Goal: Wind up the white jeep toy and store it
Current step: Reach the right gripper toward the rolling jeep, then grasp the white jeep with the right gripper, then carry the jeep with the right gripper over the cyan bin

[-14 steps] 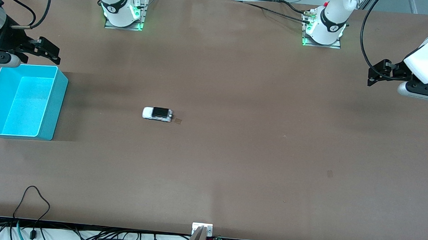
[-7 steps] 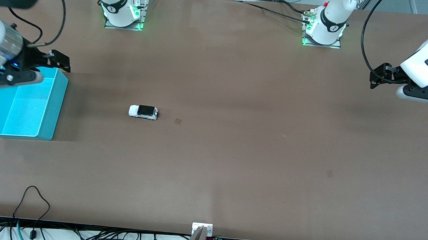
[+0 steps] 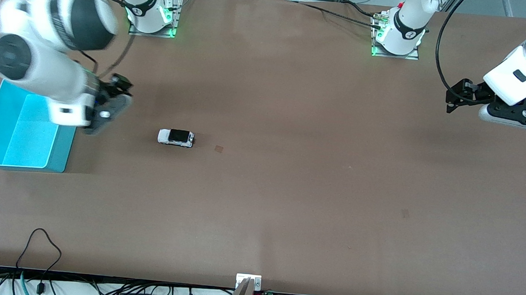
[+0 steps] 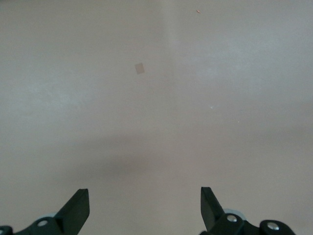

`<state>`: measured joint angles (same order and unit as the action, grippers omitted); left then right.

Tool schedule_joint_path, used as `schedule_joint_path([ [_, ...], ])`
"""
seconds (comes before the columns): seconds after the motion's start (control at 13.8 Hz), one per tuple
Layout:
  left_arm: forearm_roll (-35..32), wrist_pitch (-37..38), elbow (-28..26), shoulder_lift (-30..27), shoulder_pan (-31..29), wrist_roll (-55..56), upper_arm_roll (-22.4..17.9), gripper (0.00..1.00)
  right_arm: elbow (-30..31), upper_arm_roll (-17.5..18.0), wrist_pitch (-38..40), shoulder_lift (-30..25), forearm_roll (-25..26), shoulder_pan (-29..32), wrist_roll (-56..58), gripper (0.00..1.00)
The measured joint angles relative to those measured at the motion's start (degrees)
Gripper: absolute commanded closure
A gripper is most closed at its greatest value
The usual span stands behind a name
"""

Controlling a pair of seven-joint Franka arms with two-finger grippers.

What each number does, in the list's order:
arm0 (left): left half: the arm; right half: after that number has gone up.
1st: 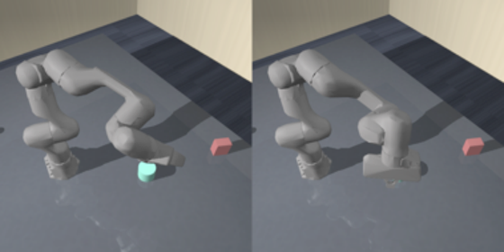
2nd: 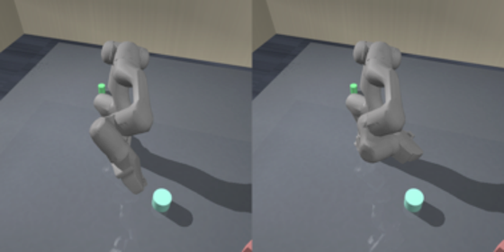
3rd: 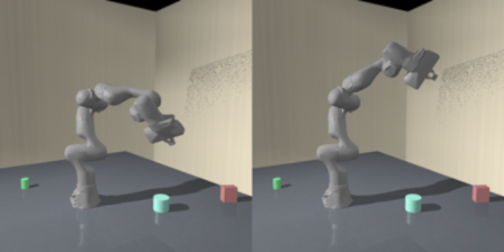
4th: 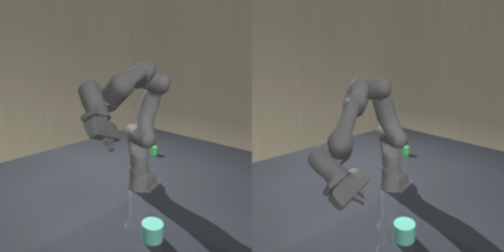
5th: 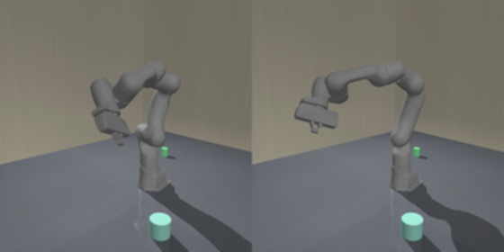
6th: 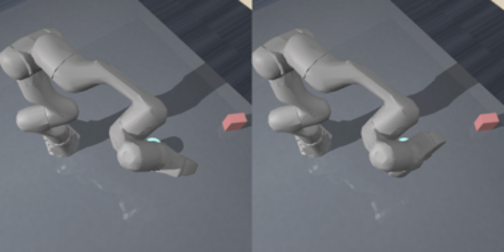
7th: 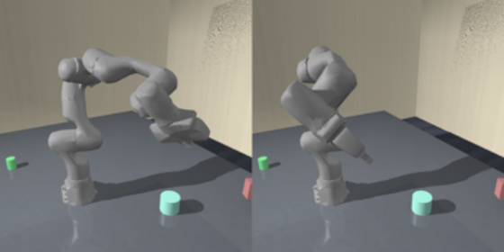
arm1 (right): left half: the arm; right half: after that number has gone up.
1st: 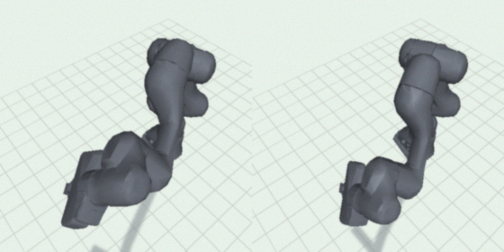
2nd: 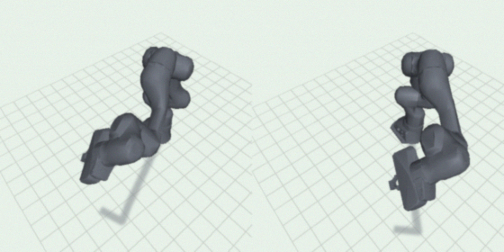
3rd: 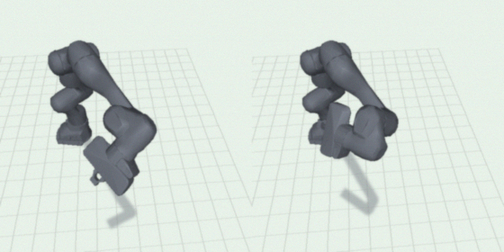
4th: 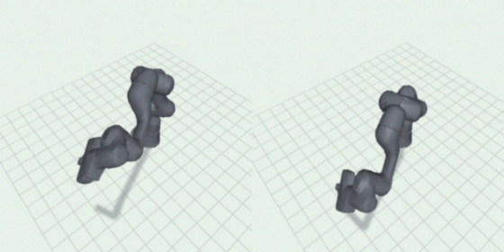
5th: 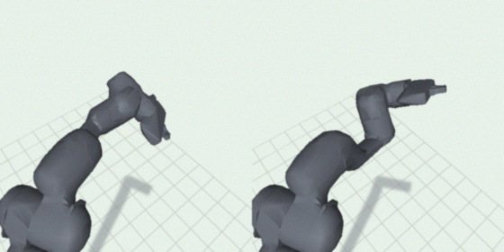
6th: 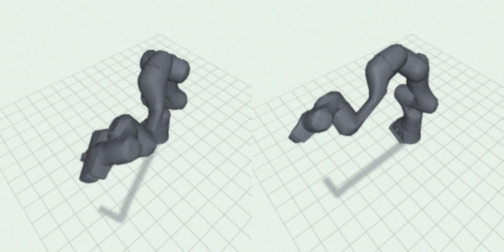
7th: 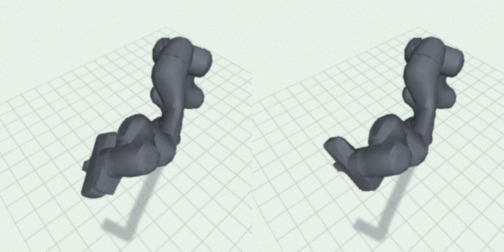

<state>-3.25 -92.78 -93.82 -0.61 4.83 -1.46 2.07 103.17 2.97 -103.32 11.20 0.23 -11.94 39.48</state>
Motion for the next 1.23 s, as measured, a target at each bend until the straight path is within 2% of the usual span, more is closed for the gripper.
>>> schedule_joint_path([
  [0.22,0.1,-1.11,-1.83,-1.18,-0.53,0.0,-0.02,0.0,8.28,0.03,-13.38,1.31,0.01,-3.46,7.9,0.0],
  [0.43,0.15,-1.14,-2.14,-1.4,-0.54,0.0,-0.02,0.0,12.09,0.02,-22.42,3.24,0.0,-5.63,13.58,0.0],
  [0.8,0.16,-1.14,-2.17,-1.42,-0.54,0.0,-0.02,0.0,19.49,0.01,-39.56,7.96,0.01,-7.57,16.92,0.0],
  [1.16,0.16,-0.98,-2.18,-1.42,-0.55,0.04,-0.02,0.0,21.37,-0.24,-46.54,11.4,0.01,-7.55,17.89,0.0],
  [1.23,0.16,-0.96,-2.18,-1.42,-0.55,0.05,-0.03,0.0,21.77,-0.3,-47.48,11.74,0.01,-7.53,17.9,0.08],
])
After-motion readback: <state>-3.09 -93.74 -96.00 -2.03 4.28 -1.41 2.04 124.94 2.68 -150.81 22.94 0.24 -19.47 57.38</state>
